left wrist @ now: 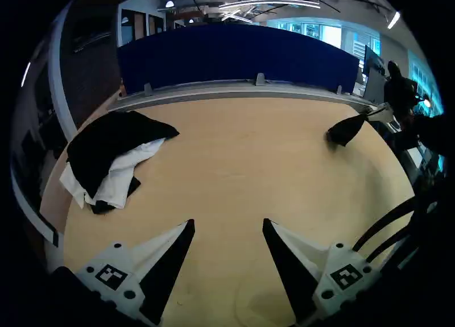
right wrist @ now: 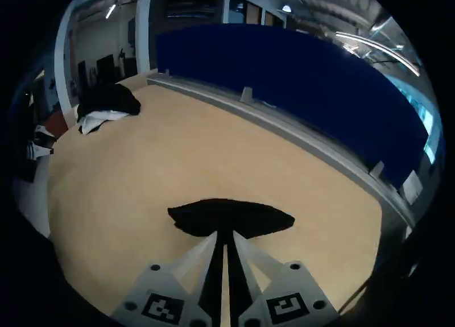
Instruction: Fold towel
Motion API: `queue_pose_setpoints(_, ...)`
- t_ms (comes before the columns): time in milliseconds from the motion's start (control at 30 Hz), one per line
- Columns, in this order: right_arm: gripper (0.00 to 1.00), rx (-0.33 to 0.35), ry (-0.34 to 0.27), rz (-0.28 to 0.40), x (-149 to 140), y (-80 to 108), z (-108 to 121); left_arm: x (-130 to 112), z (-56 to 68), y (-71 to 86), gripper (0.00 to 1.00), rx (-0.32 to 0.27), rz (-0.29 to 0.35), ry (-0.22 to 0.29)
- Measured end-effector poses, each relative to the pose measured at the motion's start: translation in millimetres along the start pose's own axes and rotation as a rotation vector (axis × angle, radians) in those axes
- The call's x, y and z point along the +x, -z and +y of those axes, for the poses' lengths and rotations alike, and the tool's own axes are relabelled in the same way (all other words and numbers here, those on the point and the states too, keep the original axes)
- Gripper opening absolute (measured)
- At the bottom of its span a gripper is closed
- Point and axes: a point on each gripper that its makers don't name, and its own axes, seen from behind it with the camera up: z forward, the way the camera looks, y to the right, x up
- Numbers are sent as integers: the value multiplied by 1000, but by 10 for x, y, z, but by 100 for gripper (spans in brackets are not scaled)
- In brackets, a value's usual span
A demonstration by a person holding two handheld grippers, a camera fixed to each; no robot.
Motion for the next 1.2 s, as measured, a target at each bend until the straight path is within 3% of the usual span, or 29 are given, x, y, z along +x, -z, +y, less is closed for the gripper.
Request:
queue_pose_setpoints(233, 4, -31, -13, -114, -723, 149, 22, 36, 137, -46, 88, -26, 0, -16)
queue_pose_setpoints(467, 4, -85, -83, -207, -1263, 164, 120, 63, 251, -66, 88, -46, 0, -37)
queue_pose_setpoints(900, 4, -97, -178, -281, -1693, 82, -31, 84, 266, -64, 88, -49, 1, -39)
queue_pose_setpoints(1200, 4, -109, -220, -303, -1823, 21, -87, 104, 244, -49, 89, -47, 3, -42)
